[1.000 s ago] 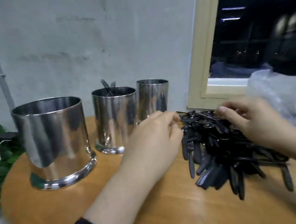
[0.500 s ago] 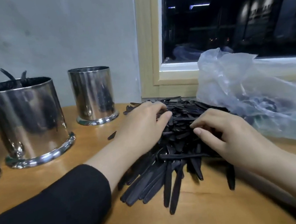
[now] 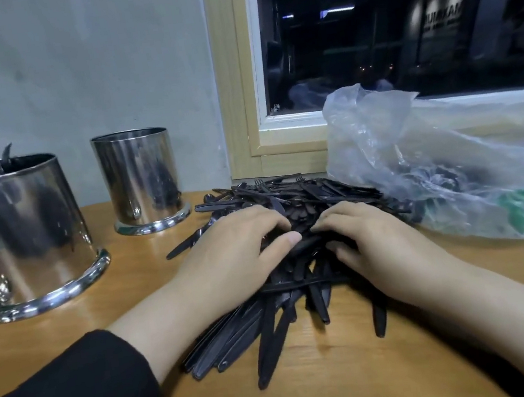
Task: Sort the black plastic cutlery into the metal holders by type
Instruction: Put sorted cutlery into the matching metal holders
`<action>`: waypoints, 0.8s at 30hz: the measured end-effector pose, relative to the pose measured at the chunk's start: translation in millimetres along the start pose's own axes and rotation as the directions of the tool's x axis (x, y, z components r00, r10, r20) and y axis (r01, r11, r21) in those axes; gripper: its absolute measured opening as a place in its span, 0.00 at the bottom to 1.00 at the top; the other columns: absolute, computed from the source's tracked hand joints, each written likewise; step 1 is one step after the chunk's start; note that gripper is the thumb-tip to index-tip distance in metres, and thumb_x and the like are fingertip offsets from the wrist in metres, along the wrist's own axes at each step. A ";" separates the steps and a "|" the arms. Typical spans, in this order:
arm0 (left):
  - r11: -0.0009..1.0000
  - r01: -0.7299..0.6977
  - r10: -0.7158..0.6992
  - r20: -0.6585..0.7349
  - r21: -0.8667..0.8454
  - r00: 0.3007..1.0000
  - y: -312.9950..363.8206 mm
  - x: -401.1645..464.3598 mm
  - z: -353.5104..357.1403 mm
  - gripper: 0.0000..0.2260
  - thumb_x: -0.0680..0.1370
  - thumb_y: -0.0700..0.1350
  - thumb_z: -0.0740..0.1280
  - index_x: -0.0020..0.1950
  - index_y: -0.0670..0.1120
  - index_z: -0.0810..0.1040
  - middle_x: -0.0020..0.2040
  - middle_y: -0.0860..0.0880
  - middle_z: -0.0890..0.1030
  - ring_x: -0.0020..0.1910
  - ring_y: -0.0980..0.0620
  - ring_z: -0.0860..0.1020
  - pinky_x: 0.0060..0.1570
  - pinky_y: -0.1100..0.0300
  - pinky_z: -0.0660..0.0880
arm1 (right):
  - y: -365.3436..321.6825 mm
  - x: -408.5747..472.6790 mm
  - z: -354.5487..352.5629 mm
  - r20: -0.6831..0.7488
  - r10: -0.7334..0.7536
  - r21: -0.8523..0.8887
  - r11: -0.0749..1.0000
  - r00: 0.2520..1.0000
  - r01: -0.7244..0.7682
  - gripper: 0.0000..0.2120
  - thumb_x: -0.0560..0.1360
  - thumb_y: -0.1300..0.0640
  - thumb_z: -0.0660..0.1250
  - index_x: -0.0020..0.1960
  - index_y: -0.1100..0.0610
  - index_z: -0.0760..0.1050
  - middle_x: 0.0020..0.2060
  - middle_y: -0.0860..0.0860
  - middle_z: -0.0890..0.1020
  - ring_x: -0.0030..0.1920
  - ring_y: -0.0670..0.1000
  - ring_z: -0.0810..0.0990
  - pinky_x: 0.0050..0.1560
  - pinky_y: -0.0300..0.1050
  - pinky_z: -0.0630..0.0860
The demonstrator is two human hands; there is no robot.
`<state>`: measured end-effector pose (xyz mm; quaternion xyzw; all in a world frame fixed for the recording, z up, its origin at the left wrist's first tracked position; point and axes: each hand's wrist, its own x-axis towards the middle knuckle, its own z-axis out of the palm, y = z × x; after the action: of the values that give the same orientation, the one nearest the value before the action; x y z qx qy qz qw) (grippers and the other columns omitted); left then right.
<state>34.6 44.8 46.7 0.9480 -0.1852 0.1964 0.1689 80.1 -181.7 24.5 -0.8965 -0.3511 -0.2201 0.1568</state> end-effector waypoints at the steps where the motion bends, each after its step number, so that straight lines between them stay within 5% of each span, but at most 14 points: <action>1: 1.000 -0.002 0.002 -0.003 0.007 1.000 1.9 -1.1 -1.6 0.23 0.79 0.65 0.56 0.64 0.54 0.80 0.60 0.59 0.80 0.60 0.60 0.75 0.63 0.58 0.72 | -2.0 -0.7 -0.7 -0.026 -0.024 -0.005 1.000 0.999 0.024 0.13 0.78 0.59 0.68 0.61 0.48 0.79 0.58 0.43 0.78 0.60 0.49 0.76 0.61 0.53 0.75; 5: 0.995 -0.027 0.026 0.014 0.097 1.000 11.0 -3.8 -3.7 0.25 0.79 0.66 0.58 0.70 0.54 0.78 0.61 0.59 0.79 0.62 0.59 0.74 0.61 0.64 0.68 | -12.1 -1.2 -4.0 -0.113 -0.105 -0.023 0.994 0.988 0.103 0.09 0.78 0.62 0.69 0.55 0.52 0.83 0.49 0.48 0.81 0.51 0.53 0.78 0.52 0.53 0.78; 8: 0.998 -0.015 0.017 -0.021 0.066 1.000 18.4 -6.0 -3.9 0.24 0.78 0.66 0.58 0.64 0.55 0.81 0.51 0.58 0.79 0.52 0.59 0.75 0.54 0.60 0.73 | -20.7 -2.4 -7.4 -0.183 -0.203 -0.063 0.979 0.962 0.194 0.08 0.80 0.58 0.66 0.55 0.53 0.83 0.46 0.48 0.81 0.48 0.54 0.77 0.46 0.51 0.77; 13: 0.994 0.037 -0.047 -0.096 -0.105 0.994 24.7 -5.8 -4.3 0.11 0.81 0.57 0.65 0.51 0.54 0.84 0.35 0.59 0.76 0.39 0.66 0.74 0.38 0.68 0.67 | -27.7 -2.2 -9.5 -0.332 -0.260 -0.064 0.965 0.907 0.253 0.09 0.78 0.63 0.70 0.58 0.58 0.82 0.54 0.51 0.82 0.55 0.54 0.80 0.54 0.49 0.78; 16: 0.974 0.122 -0.143 -0.097 -0.192 0.985 21.3 -5.3 -4.6 0.08 0.82 0.54 0.66 0.46 0.55 0.81 0.31 0.56 0.75 0.35 0.66 0.74 0.33 0.68 0.66 | -20.0 -0.3 -18.4 -0.470 -0.138 0.014 0.986 0.872 0.163 0.13 0.78 0.64 0.70 0.62 0.61 0.80 0.62 0.54 0.80 0.62 0.51 0.78 0.66 0.42 0.73; 18: 0.968 0.145 -0.167 -0.095 -0.204 0.981 16.0 -5.2 -3.1 0.09 0.83 0.53 0.65 0.44 0.55 0.79 0.33 0.55 0.79 0.35 0.62 0.76 0.33 0.66 0.67 | -12.9 -0.9 -24.3 -0.525 -0.022 0.078 0.994 0.851 0.074 0.12 0.78 0.64 0.69 0.61 0.60 0.80 0.59 0.52 0.80 0.59 0.48 0.77 0.64 0.38 0.72; 21: 0.939 0.167 -0.206 -0.106 -0.301 0.973 11.9 -3.9 -2.6 0.10 0.84 0.49 0.63 0.43 0.55 0.77 0.36 0.57 0.83 0.32 0.57 0.78 0.34 0.61 0.74 | -1.1 -3.6 -21.7 -0.433 0.196 0.175 0.976 0.880 -0.132 0.08 0.80 0.60 0.66 0.58 0.56 0.80 0.50 0.45 0.78 0.51 0.41 0.74 0.56 0.39 0.72; 24: 0.899 0.188 -0.247 -0.103 -0.396 0.964 11.1 -3.1 -2.0 0.09 0.85 0.46 0.62 0.46 0.52 0.77 0.37 0.55 0.84 0.30 0.57 0.77 0.32 0.64 0.73 | 6.0 -4.3 -15.1 -0.254 0.299 0.155 0.951 0.920 -0.266 0.11 0.81 0.55 0.65 0.62 0.52 0.78 0.53 0.43 0.79 0.56 0.44 0.76 0.61 0.41 0.71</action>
<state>26.6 36.7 49.8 0.8938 -0.0993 0.2071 0.3851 77.2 -194.9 34.5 -0.8877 -0.2052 -0.2964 0.2866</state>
